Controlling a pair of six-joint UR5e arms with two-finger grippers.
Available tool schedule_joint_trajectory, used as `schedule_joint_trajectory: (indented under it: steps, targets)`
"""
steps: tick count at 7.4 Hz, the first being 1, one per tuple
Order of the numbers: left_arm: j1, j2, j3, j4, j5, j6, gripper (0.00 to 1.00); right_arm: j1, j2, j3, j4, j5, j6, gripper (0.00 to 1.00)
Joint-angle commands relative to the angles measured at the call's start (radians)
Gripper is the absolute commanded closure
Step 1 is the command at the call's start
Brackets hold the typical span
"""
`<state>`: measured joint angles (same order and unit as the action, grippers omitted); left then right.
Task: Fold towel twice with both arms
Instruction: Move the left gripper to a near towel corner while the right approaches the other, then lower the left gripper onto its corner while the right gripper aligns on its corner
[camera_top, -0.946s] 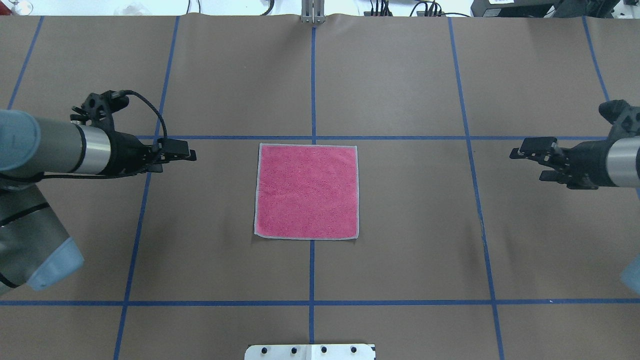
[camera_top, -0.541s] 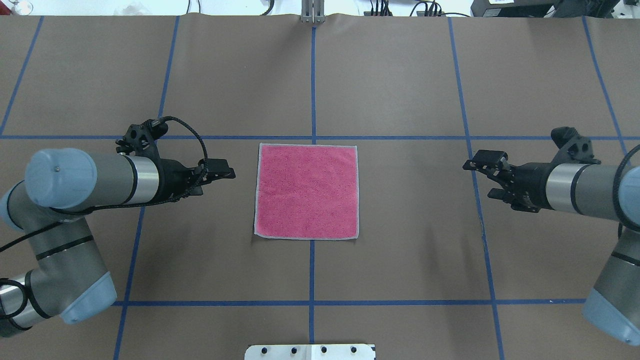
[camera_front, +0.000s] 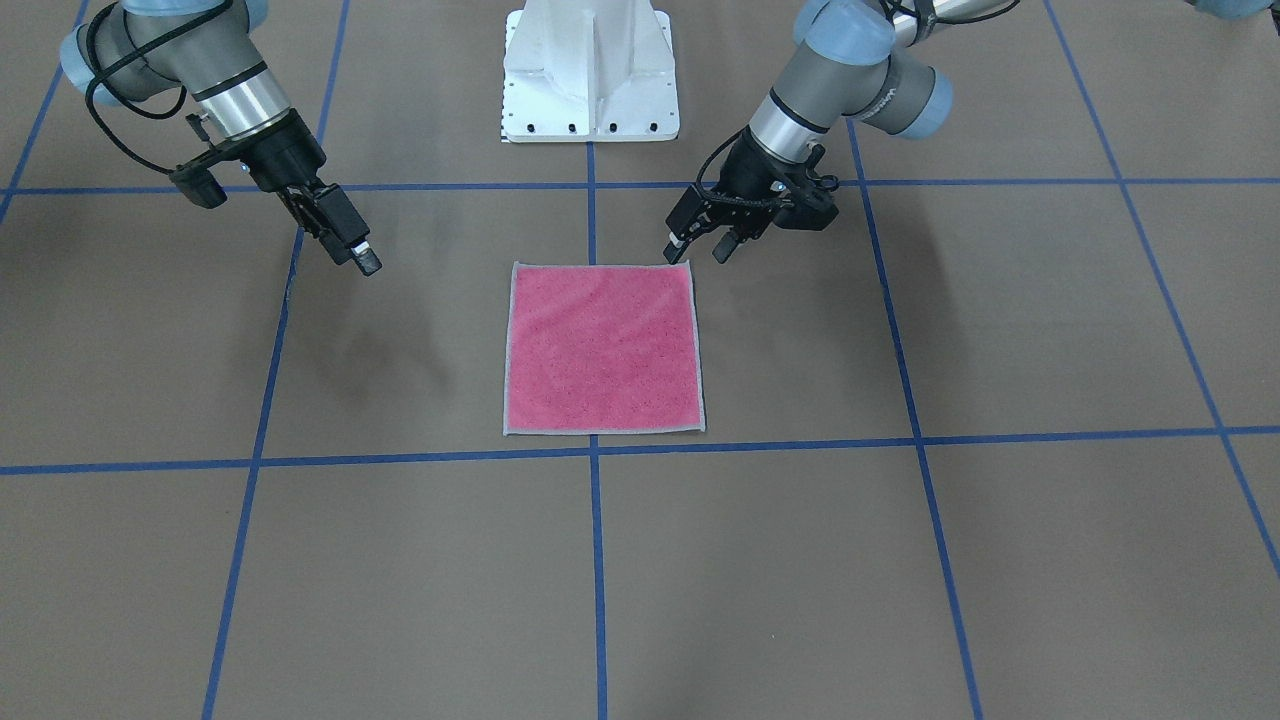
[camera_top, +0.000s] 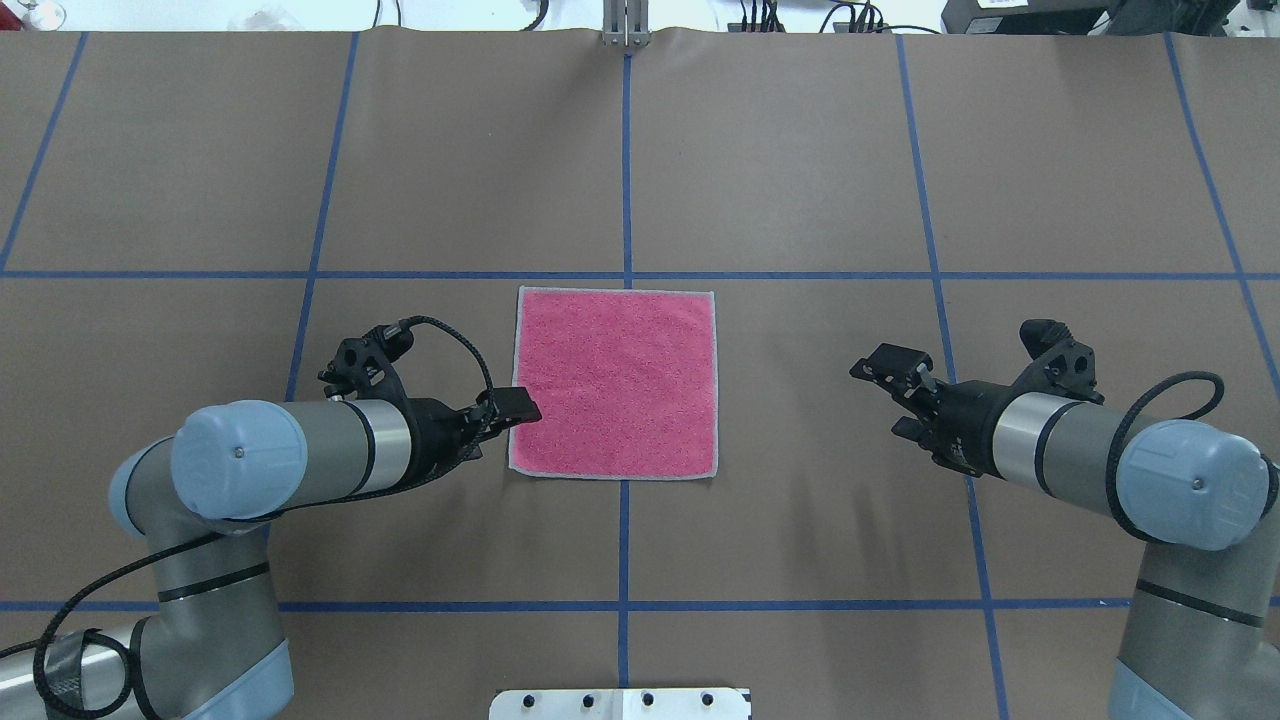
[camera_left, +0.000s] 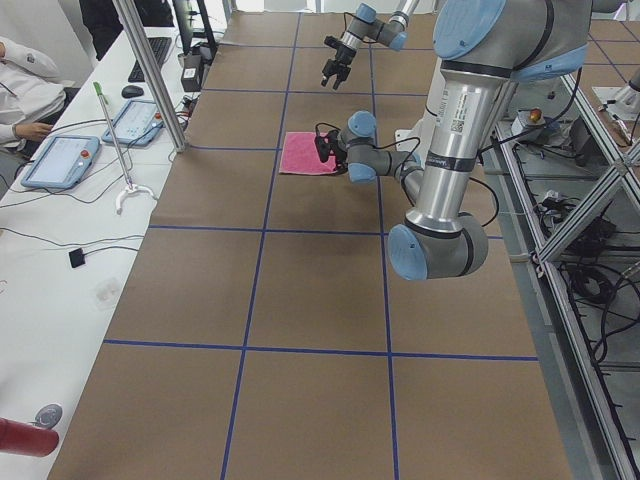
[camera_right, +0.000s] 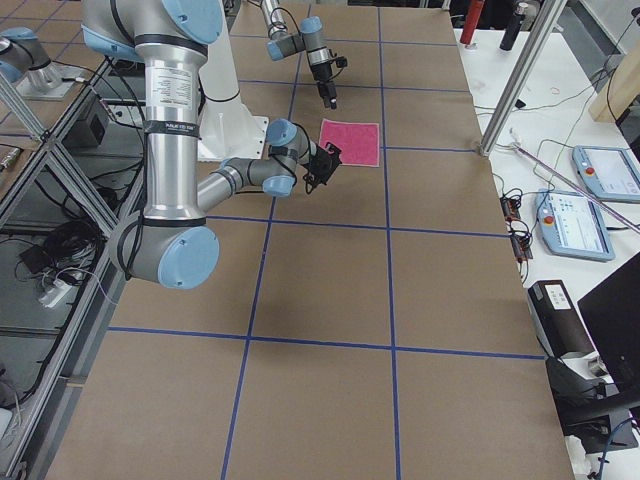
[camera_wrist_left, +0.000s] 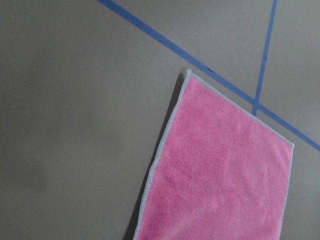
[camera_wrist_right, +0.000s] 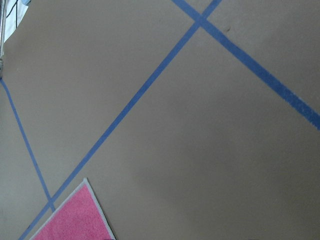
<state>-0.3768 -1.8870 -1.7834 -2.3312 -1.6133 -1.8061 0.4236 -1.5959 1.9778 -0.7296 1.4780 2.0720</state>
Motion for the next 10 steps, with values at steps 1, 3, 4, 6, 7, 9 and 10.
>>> schedule_joint_trajectory:
  steps: [1,3,4,6,7,9,10]
  targets:
    - [0.021,-0.021,0.044,0.001,0.021,-0.006,0.40,-0.034,0.023,-0.001,-0.001,-0.043,0.006,0.08]
    - [0.032,-0.035,0.059,0.001,0.023,-0.004,0.45,-0.046,0.033,-0.004,-0.002,-0.059,0.010,0.08]
    - [0.032,-0.034,0.059,0.001,0.023,-0.002,0.45,-0.046,0.033,-0.004,-0.002,-0.059,0.010,0.08]
    - [0.032,-0.026,0.056,0.001,0.021,0.005,0.45,-0.046,0.033,-0.004,-0.002,-0.059,0.010,0.08]
    - [0.030,-0.021,0.044,0.001,0.016,0.008,0.45,-0.046,0.033,-0.005,-0.002,-0.059,0.010,0.08]
    - [0.029,-0.018,0.044,0.001,0.016,0.011,0.45,-0.046,0.033,-0.005,-0.002,-0.059,0.010,0.08]
    - [0.030,-0.005,0.044,0.001,0.015,0.011,0.45,-0.046,0.033,-0.005,-0.002,-0.059,0.010,0.08]
